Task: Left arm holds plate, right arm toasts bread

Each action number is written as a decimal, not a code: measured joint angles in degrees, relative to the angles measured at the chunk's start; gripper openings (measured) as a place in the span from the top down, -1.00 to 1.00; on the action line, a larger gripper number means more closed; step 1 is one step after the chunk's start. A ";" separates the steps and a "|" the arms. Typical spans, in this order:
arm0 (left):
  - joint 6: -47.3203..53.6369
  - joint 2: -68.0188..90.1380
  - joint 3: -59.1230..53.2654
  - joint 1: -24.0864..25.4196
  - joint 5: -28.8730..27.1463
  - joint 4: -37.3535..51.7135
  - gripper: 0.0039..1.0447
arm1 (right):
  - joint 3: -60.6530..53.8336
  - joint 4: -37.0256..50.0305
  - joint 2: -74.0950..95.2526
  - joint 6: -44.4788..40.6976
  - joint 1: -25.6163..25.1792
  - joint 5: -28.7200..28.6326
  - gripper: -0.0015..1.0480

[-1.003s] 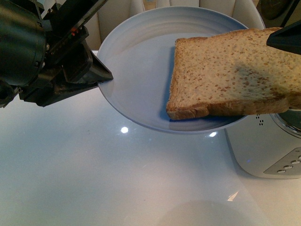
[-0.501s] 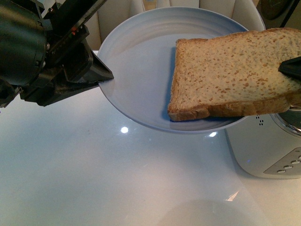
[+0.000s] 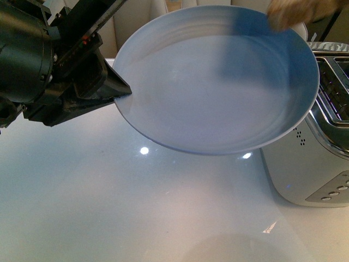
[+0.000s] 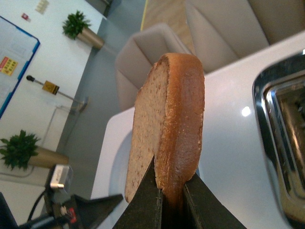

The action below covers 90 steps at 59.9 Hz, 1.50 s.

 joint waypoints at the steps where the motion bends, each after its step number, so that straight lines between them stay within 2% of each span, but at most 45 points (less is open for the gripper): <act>1: 0.00 0.00 -0.09 0.00 0.00 0.04 0.95 | 1.05 -0.52 -0.22 -0.66 -0.76 -0.13 0.93; 7: 0.00 0.00 -0.61 0.02 0.00 0.22 0.95 | 6.03 -4.17 -0.70 -5.97 -3.98 1.60 0.93; 18: 0.00 0.00 -0.72 0.26 0.11 0.22 0.95 | 8.68 -8.92 0.42 -23.26 -6.14 10.38 0.93; 30: 0.02 0.00 -0.72 0.28 0.13 0.22 0.95 | 5.99 -6.95 3.87 -36.57 -6.05 15.04 0.93; 40: 0.02 0.00 -0.72 0.33 0.13 0.22 0.95 | 3.89 -4.92 7.13 -41.94 -4.13 18.34 0.93; 59: 0.02 0.00 -0.72 0.33 0.17 0.20 0.95 | 3.34 -0.33 15.06 -45.97 -1.33 20.79 0.93; 90: 0.02 0.00 -0.72 0.17 0.17 0.20 0.95 | 3.34 1.57 21.40 -46.80 -0.57 21.81 0.93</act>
